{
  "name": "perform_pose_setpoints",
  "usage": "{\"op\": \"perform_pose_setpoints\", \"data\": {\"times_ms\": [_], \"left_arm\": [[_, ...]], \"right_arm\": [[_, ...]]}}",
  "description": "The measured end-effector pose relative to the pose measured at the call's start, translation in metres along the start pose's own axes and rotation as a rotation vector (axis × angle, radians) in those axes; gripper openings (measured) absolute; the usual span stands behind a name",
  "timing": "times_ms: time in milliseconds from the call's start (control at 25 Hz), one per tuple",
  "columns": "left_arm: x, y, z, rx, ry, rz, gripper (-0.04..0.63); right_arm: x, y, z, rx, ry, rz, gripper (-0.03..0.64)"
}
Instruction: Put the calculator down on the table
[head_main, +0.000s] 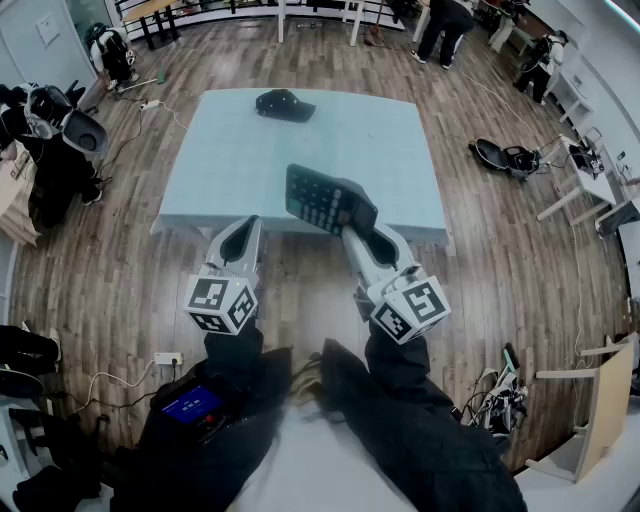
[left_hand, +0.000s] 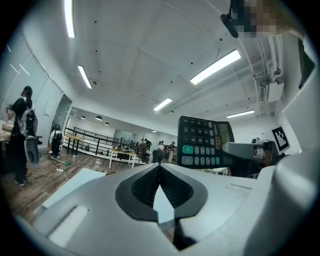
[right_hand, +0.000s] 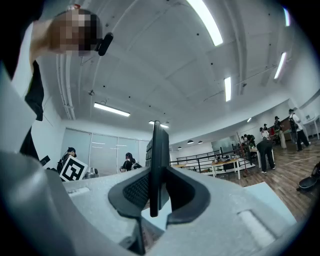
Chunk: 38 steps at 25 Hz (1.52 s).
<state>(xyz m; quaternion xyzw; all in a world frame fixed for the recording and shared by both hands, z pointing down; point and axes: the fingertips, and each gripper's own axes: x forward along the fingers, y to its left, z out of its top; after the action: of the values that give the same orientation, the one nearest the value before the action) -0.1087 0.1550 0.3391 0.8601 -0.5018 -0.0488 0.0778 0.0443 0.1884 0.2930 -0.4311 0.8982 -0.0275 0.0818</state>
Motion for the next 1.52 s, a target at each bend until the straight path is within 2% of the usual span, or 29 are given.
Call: {"op": "perform_pose_setpoints", "data": {"times_ms": [680,1120,1520], "left_arm": [[0.012,-0.001,0.006,0.009,-0.001,-0.032,-0.002],[0.009,0.009,-0.003,-0.011,0.002,-0.011,-0.003],[0.009,-0.016,-0.015,-0.016,0.02,-0.019,-0.002]], "right_arm": [[0.008,-0.006,0.001,-0.011,-0.006,0.0,0.065],[0.006,-0.004,-0.005,0.023,-0.027,0.007,0.069],[-0.021,-0.013,-0.007,0.042,-0.028,-0.01,0.067]]}}
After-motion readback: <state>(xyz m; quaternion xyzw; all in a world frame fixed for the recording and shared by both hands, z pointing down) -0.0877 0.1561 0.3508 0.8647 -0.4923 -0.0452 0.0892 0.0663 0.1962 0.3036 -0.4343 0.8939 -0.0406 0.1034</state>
